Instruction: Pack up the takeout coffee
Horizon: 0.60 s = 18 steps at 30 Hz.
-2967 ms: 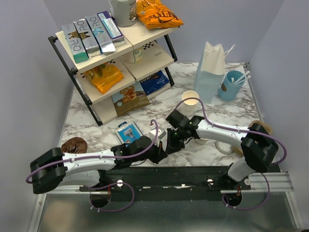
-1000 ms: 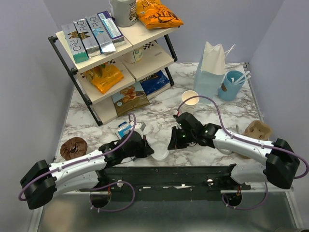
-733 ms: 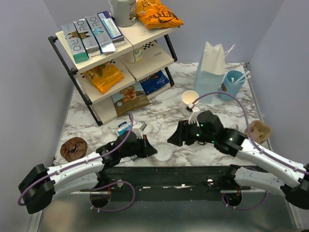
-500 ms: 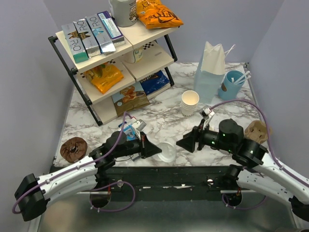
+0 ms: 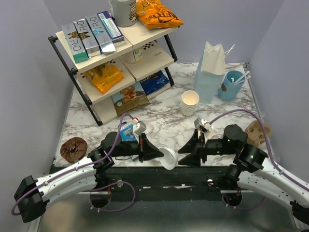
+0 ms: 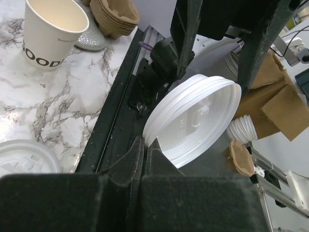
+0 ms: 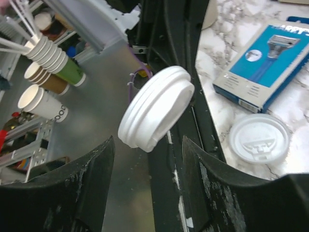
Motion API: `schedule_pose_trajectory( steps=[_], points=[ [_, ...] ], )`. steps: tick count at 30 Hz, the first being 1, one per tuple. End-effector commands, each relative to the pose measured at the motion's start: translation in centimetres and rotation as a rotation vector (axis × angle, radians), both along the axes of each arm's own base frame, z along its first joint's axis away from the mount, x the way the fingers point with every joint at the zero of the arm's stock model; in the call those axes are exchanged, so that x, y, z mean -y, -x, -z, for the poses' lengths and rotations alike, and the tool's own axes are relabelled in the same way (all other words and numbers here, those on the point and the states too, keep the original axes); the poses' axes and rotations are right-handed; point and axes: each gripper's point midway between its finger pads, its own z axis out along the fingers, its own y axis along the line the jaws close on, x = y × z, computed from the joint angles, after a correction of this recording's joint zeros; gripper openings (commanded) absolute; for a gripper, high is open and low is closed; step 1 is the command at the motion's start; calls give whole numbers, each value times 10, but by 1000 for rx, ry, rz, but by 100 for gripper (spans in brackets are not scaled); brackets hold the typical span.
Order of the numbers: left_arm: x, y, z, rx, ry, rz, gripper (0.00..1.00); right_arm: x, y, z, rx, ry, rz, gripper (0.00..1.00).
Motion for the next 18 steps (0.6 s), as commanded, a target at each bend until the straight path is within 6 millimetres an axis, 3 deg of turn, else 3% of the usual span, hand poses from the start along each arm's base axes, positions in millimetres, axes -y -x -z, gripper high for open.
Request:
schedule_pose_trajectory(
  steps=[1, 7, 10, 13, 18],
  points=[
    [2, 4, -18, 64, 51, 46, 0, -8, 18, -7, 0, -35, -144, 65],
    [3, 3, -17, 63, 48, 41, 0, -14, 18, 1, -66, 6, -167, 59],
    [3, 2, -17, 71, 50, 41, 0, -19, 15, 5, -87, 15, -165, 47],
    [4, 3, -17, 77, 45, 47, 0, -22, 18, 3, -90, -7, -196, 27],
    [5, 2, -15, 76, 42, 49, 0, -23, 31, 0, -110, -34, -300, 1]
  ],
)
